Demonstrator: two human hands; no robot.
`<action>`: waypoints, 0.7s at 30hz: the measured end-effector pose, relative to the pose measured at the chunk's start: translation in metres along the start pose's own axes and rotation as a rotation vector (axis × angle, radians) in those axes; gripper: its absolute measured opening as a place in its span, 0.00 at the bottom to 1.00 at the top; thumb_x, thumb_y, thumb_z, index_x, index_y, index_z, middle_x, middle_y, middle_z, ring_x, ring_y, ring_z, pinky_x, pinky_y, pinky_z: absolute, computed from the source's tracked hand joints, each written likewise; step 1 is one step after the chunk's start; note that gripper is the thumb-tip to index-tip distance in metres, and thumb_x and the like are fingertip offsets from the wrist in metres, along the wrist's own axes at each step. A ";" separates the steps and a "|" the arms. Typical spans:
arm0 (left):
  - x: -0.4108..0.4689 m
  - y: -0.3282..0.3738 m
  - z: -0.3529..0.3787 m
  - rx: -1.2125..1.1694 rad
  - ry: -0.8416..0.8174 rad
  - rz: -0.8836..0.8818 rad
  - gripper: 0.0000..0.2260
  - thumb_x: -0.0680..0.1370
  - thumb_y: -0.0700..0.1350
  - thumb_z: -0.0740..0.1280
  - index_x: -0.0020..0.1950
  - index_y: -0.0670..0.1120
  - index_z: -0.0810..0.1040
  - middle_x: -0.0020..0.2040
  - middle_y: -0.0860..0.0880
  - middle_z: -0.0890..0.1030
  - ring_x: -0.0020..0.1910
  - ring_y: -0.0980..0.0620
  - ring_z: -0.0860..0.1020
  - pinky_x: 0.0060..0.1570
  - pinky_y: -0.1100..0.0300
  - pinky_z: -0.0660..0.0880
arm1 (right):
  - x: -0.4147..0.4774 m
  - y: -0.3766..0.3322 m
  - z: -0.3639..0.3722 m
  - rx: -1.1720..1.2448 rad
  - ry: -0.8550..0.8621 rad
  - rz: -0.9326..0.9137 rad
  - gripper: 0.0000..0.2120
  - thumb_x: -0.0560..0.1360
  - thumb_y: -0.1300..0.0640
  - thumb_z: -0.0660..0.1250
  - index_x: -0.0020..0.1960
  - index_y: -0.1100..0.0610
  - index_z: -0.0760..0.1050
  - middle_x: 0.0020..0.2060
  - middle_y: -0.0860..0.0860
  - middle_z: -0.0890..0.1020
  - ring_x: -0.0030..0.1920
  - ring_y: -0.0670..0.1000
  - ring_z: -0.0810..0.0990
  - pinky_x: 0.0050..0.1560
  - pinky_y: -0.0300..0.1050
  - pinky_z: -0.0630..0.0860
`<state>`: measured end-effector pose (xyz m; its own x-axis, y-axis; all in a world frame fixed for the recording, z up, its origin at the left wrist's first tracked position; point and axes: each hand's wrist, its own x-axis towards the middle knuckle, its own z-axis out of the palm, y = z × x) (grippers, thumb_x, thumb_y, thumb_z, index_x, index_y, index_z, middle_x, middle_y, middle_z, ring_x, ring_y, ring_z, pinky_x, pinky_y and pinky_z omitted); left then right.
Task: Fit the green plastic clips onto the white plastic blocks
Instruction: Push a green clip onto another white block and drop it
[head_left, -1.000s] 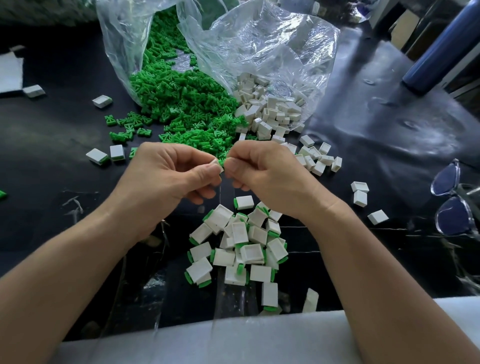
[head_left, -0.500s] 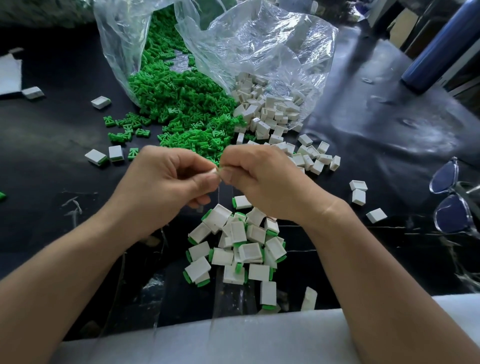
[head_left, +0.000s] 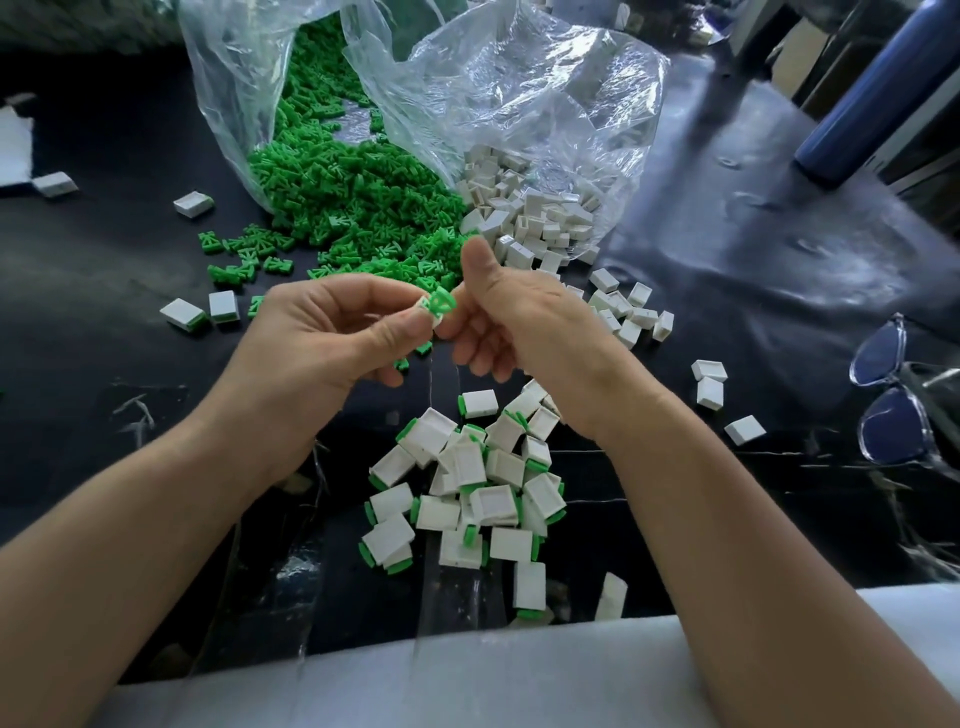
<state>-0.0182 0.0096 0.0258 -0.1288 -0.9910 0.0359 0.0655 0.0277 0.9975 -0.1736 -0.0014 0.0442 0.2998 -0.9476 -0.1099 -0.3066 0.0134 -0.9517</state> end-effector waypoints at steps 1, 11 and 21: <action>0.000 0.000 0.000 -0.019 0.001 0.005 0.05 0.63 0.45 0.70 0.37 0.49 0.84 0.36 0.53 0.84 0.34 0.59 0.79 0.31 0.68 0.75 | 0.001 0.000 0.001 0.059 -0.019 0.043 0.25 0.78 0.42 0.49 0.36 0.56 0.75 0.29 0.48 0.77 0.30 0.45 0.74 0.33 0.37 0.69; -0.003 0.004 0.003 -0.108 -0.098 0.023 0.08 0.67 0.39 0.66 0.44 0.40 0.79 0.28 0.49 0.79 0.26 0.55 0.76 0.30 0.63 0.76 | -0.001 -0.003 0.013 0.449 -0.315 0.207 0.26 0.77 0.39 0.46 0.39 0.58 0.72 0.30 0.51 0.74 0.28 0.46 0.70 0.31 0.38 0.67; -0.005 0.002 0.000 -0.082 -0.172 0.114 0.08 0.69 0.36 0.66 0.46 0.37 0.80 0.30 0.45 0.80 0.28 0.50 0.78 0.31 0.61 0.77 | -0.004 -0.004 0.020 0.377 -0.269 0.207 0.24 0.79 0.44 0.50 0.43 0.62 0.73 0.29 0.50 0.65 0.28 0.45 0.62 0.28 0.37 0.61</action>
<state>-0.0175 0.0142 0.0275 -0.2828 -0.9448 0.1654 0.1683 0.1209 0.9783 -0.1557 0.0088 0.0428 0.5049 -0.7977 -0.3299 -0.0521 0.3533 -0.9341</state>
